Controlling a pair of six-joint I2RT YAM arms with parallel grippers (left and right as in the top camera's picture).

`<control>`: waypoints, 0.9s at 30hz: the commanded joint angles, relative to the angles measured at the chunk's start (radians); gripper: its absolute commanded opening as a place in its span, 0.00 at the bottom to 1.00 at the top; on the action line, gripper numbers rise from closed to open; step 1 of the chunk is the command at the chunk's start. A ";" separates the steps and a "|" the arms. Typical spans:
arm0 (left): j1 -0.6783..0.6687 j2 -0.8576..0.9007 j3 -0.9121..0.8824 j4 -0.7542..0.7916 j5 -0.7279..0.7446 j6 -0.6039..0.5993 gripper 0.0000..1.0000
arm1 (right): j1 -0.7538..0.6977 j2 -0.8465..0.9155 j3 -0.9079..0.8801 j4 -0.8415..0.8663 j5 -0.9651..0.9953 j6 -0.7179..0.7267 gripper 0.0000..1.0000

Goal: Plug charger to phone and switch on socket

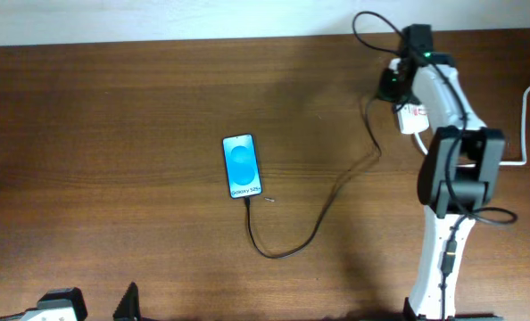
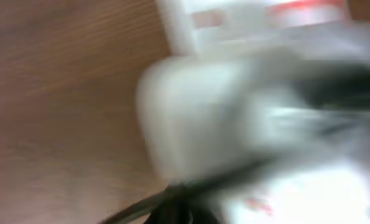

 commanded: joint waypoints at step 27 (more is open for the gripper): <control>-0.005 -0.006 -0.005 0.005 -0.008 -0.010 0.99 | -0.258 -0.124 0.053 -0.165 -0.263 0.292 0.04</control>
